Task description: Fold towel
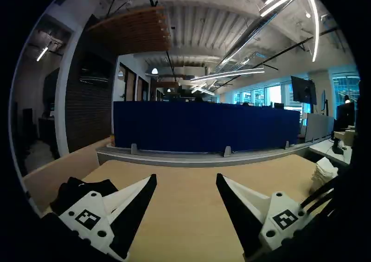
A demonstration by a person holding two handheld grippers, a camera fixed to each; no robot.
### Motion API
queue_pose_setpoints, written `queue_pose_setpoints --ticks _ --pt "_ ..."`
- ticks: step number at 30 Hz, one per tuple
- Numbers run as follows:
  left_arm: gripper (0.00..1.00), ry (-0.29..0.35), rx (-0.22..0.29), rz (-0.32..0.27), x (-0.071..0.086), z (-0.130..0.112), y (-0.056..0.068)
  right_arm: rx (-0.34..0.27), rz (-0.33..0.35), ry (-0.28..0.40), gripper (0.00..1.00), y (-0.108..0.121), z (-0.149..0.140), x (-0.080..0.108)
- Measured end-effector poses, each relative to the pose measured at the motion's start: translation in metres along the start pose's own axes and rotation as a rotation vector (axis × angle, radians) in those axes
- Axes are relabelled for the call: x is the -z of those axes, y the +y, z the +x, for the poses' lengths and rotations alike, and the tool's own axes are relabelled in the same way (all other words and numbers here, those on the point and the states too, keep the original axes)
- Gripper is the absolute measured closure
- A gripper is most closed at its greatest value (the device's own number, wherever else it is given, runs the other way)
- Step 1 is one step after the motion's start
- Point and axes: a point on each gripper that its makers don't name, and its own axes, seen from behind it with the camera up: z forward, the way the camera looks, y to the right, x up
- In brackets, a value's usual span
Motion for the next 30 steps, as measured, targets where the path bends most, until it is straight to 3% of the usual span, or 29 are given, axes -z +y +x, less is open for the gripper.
queue_pose_setpoints --ticks 21,30 --pt "0.05 0.034 0.040 0.014 -0.010 -0.099 -0.019 0.033 0.004 0.032 0.00 -0.015 -0.026 -0.008" --pt "0.05 0.051 0.025 0.028 -0.011 -0.118 -0.024 0.020 0.017 0.034 0.00 -0.017 -0.038 -0.014"
